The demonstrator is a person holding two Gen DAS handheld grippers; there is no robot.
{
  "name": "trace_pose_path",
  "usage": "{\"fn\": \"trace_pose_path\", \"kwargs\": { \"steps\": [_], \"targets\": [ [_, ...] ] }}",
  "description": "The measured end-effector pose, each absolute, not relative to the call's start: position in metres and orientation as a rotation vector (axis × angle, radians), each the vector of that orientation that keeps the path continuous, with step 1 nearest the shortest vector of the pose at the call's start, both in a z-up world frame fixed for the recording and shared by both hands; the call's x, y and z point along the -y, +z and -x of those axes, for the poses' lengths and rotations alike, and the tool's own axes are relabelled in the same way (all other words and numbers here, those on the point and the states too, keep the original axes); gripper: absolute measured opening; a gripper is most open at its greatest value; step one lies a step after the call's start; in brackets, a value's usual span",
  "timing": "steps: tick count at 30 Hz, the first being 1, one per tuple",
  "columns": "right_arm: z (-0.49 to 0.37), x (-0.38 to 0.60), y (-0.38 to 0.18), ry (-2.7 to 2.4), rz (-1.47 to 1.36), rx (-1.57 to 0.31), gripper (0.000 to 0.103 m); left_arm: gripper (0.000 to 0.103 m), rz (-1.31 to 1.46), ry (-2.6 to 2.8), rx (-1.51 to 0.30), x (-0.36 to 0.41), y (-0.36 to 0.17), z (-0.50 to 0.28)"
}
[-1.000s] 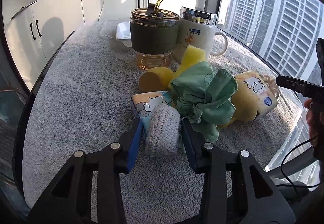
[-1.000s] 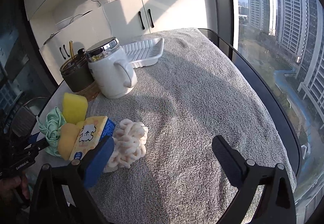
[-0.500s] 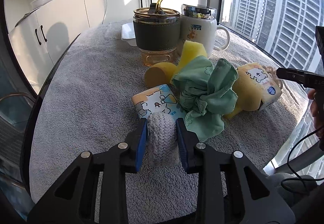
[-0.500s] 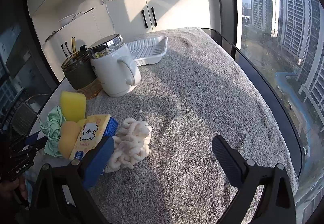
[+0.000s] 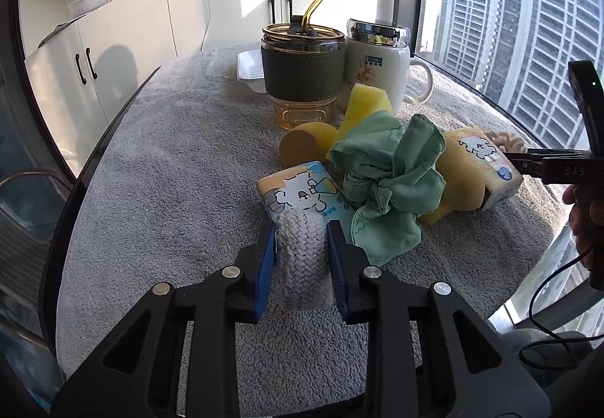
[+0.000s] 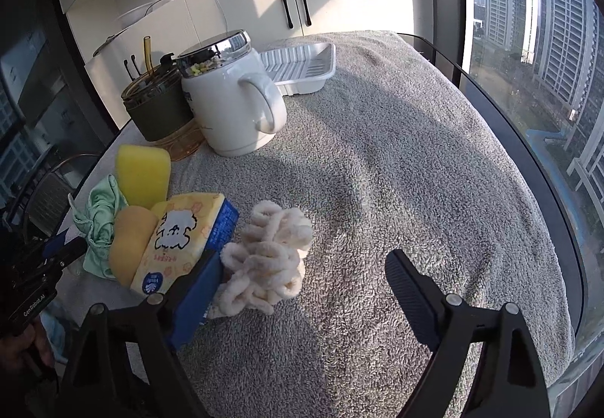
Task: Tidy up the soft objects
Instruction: 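Grasp the cream rope knot toy with the right gripper and lift it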
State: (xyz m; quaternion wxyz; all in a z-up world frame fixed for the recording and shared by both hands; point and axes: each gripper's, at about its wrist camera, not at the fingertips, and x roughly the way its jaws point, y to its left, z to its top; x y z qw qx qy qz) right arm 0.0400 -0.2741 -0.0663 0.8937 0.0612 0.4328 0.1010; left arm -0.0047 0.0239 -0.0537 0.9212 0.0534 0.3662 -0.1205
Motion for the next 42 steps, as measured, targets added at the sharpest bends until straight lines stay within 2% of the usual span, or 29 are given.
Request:
{"fn": "trace_pose_path", "kwargs": {
  "steps": [3, 7, 9, 10, 11, 12, 13, 15, 25, 42],
  "targets": [
    [-0.046, 0.272, -0.075, 0.236, -0.162, -0.932, 0.078, 0.025, -0.114, -0.254, -0.754, -0.021, -0.056, 0.005],
    [-0.048, 0.27, -0.077, 0.254, -0.171, -0.93, 0.074, 0.025, -0.116, -0.269, -0.755, -0.018, -0.057, 0.005],
    [-0.049, 0.268, -0.078, 0.27, -0.169, -0.928, 0.062, 0.025, -0.113, -0.268, -0.756, -0.017, -0.058, 0.005],
    [-0.048, 0.266, -0.078, 0.273, -0.163, -0.927, 0.06, 0.025, -0.111, -0.267, -0.755, -0.018, -0.058, 0.004],
    [-0.047, 0.265, -0.078, 0.284, -0.163, -0.923, 0.056, 0.025, -0.111, -0.267, -0.754, -0.018, -0.058, 0.004],
    [-0.047, 0.263, -0.078, 0.302, -0.171, -0.923, 0.04, 0.025, -0.111, -0.267, -0.754, -0.018, -0.058, 0.004],
    [-0.048, 0.261, -0.077, 0.312, -0.169, -0.922, 0.029, 0.025, -0.114, -0.266, -0.753, -0.018, -0.058, 0.005],
    [-0.043, 0.257, -0.074, 0.305, -0.141, -0.882, 0.018, 0.025, -0.122, -0.27, -0.743, -0.017, -0.058, 0.006],
    [-0.031, 0.266, -0.043, 0.266, -0.094, -0.777, 0.016, 0.025, -0.096, -0.251, -0.709, -0.026, -0.046, 0.008],
    [-0.043, 0.269, -0.008, 0.254, 0.036, -0.762, 0.016, 0.025, -0.085, -0.235, -0.704, -0.048, -0.012, -0.012]
  ]
}}
